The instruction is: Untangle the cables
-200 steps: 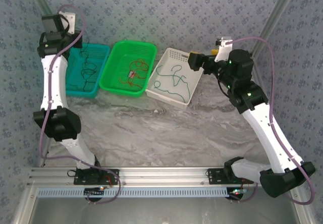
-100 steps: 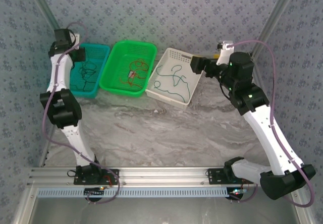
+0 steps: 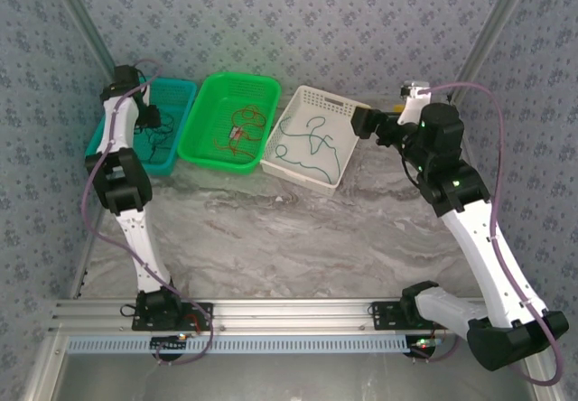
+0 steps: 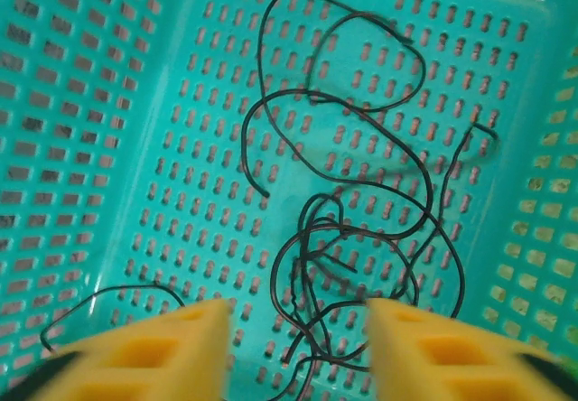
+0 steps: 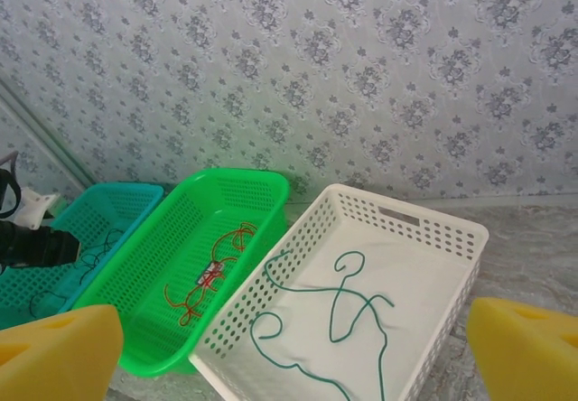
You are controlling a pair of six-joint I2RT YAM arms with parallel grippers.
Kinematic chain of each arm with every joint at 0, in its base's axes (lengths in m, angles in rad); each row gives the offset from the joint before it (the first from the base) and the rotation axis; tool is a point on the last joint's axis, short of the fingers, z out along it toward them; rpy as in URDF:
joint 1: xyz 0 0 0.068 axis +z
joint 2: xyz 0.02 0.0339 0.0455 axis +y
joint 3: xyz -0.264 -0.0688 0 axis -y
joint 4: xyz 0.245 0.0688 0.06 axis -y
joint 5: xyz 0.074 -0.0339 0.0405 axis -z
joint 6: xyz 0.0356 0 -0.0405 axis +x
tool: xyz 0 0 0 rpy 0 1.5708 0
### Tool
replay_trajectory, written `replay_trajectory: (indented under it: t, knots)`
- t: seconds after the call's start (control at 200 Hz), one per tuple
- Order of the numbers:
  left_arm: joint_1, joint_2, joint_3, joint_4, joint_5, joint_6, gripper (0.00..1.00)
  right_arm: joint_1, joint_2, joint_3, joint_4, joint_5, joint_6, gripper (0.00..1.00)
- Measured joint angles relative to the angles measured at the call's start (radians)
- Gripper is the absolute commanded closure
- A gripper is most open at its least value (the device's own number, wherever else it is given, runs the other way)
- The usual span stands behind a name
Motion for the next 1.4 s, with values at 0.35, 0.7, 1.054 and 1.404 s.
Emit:
replay_trajectory:
  t: [0.35,0.7,1.054,1.404]
  knots:
    - [0.003,-0.124,-0.049,-0.019,-0.012,-0.1,0.01,-0.034,-0.015,-0.035,0.001,-0.004,0.018,0.0]
    - [0.001,-0.59,-0.415,0.191,0.085,-0.243,0.01,-0.077,-0.012,-0.054,0.016,-0.019,0.029,0.0]
    - [-0.164,-1.123,-1.144,0.592,0.013,-0.347,0.01,-0.129,0.025,-0.227,0.031,0.166,0.033,0.0]
    - [-0.16,-1.305,-1.675,0.942,-0.132,-0.285,0.01,-0.319,0.093,-0.525,0.244,0.269,0.039,0.0]
